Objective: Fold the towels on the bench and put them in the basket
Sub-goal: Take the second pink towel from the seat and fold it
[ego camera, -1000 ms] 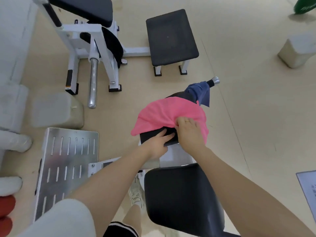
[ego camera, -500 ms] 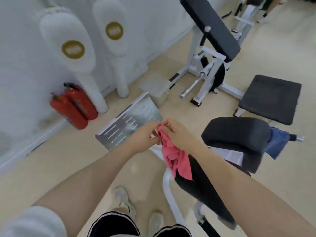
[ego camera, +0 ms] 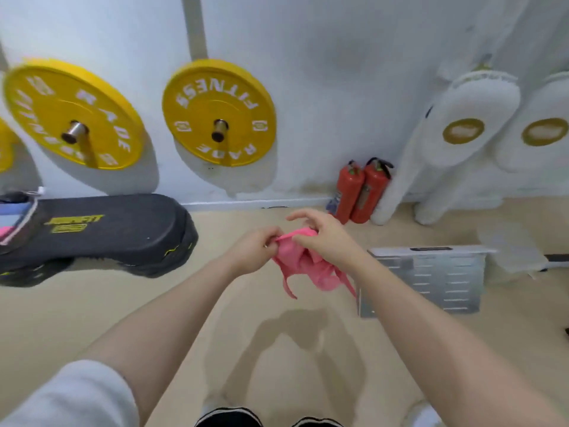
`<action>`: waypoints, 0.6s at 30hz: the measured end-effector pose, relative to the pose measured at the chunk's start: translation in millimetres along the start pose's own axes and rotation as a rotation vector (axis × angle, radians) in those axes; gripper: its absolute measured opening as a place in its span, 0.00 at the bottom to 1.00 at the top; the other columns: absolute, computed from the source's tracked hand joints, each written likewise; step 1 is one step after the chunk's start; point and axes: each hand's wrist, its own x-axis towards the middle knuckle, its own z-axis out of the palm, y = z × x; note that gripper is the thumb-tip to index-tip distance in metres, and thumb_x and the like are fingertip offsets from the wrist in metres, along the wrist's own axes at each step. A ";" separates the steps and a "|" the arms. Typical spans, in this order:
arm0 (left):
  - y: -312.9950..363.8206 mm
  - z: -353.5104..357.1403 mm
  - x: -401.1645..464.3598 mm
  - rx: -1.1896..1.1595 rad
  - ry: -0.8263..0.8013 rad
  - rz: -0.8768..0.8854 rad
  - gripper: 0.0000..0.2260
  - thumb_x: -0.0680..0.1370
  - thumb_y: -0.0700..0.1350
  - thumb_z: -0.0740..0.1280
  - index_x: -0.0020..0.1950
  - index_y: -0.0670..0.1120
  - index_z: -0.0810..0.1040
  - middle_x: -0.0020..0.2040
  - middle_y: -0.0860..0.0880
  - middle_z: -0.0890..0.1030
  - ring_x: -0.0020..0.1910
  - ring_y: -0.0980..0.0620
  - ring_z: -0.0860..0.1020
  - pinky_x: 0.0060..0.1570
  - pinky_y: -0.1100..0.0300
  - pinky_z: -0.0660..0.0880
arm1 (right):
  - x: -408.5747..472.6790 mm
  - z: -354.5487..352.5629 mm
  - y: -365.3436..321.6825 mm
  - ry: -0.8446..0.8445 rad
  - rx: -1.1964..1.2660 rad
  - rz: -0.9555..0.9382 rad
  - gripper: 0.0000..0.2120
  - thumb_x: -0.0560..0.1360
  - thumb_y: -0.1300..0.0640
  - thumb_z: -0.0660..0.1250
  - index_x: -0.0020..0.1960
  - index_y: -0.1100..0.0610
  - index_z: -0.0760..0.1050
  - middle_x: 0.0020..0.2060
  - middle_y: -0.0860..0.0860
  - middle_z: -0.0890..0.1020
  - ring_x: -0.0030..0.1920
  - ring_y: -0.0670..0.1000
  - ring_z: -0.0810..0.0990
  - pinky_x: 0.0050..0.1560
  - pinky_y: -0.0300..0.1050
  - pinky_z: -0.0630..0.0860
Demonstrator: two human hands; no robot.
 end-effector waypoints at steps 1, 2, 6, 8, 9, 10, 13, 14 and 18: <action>-24.7 -24.5 -7.8 -0.017 0.023 -0.028 0.10 0.75 0.34 0.58 0.47 0.48 0.75 0.44 0.48 0.79 0.43 0.52 0.74 0.36 0.74 0.67 | 19.0 23.4 -16.5 -0.008 -0.005 0.000 0.17 0.69 0.64 0.65 0.52 0.46 0.75 0.31 0.48 0.72 0.28 0.42 0.70 0.33 0.36 0.69; -49.2 -48.8 -17.1 -0.024 0.049 -0.056 0.10 0.76 0.35 0.58 0.47 0.47 0.75 0.44 0.48 0.79 0.43 0.52 0.74 0.36 0.75 0.67 | 37.5 47.7 -31.6 -0.026 -0.035 -0.017 0.17 0.68 0.64 0.65 0.51 0.45 0.75 0.34 0.48 0.75 0.32 0.43 0.73 0.37 0.39 0.72; -136.0 -133.2 -47.4 -0.048 0.153 -0.119 0.11 0.79 0.41 0.55 0.46 0.48 0.76 0.40 0.50 0.79 0.39 0.52 0.74 0.38 0.62 0.70 | 108.4 134.1 -75.7 -0.174 -0.403 -0.194 0.13 0.71 0.60 0.64 0.53 0.50 0.77 0.46 0.50 0.82 0.48 0.52 0.78 0.48 0.49 0.74; -168.9 -164.1 -60.9 -0.045 0.206 -0.159 0.11 0.80 0.42 0.54 0.48 0.48 0.76 0.39 0.53 0.78 0.37 0.55 0.74 0.35 0.62 0.69 | 132.3 170.6 -97.9 -0.200 -0.466 -0.230 0.08 0.73 0.58 0.64 0.51 0.53 0.78 0.44 0.52 0.82 0.47 0.55 0.78 0.45 0.49 0.73; -183.4 -178.4 -65.6 -0.019 0.223 -0.163 0.11 0.81 0.42 0.53 0.50 0.48 0.75 0.41 0.53 0.78 0.39 0.55 0.75 0.36 0.63 0.68 | 143.4 187.0 -109.8 -0.191 -0.480 -0.219 0.06 0.73 0.56 0.64 0.49 0.55 0.77 0.43 0.53 0.82 0.46 0.56 0.78 0.44 0.48 0.72; -197.0 -192.4 -68.9 0.025 0.221 -0.164 0.11 0.81 0.42 0.53 0.51 0.47 0.75 0.44 0.51 0.79 0.42 0.53 0.75 0.38 0.62 0.68 | 155.6 201.9 -120.8 -0.179 -0.494 -0.208 0.06 0.74 0.54 0.64 0.47 0.55 0.76 0.41 0.53 0.81 0.46 0.55 0.77 0.42 0.48 0.70; -239.7 -231.2 -70.5 0.124 0.203 -0.194 0.11 0.82 0.43 0.53 0.56 0.45 0.73 0.48 0.45 0.80 0.45 0.47 0.75 0.43 0.59 0.66 | 197.8 240.0 -151.2 -0.179 -0.512 -0.210 0.08 0.76 0.51 0.63 0.42 0.55 0.73 0.37 0.50 0.76 0.42 0.53 0.73 0.37 0.45 0.65; -252.9 -244.7 -70.0 0.128 0.205 -0.221 0.10 0.82 0.44 0.53 0.57 0.45 0.73 0.48 0.45 0.80 0.45 0.48 0.74 0.43 0.59 0.66 | 213.5 252.7 -158.6 -0.185 -0.516 -0.213 0.10 0.76 0.50 0.62 0.42 0.56 0.73 0.36 0.50 0.75 0.41 0.53 0.73 0.37 0.45 0.65; -310.0 -304.5 -63.0 0.087 0.260 -0.288 0.09 0.78 0.50 0.62 0.55 0.47 0.74 0.45 0.51 0.79 0.44 0.53 0.74 0.42 0.59 0.66 | 284.8 306.9 -177.4 -0.221 -0.484 -0.221 0.11 0.76 0.48 0.62 0.41 0.56 0.71 0.37 0.51 0.77 0.44 0.56 0.76 0.42 0.51 0.73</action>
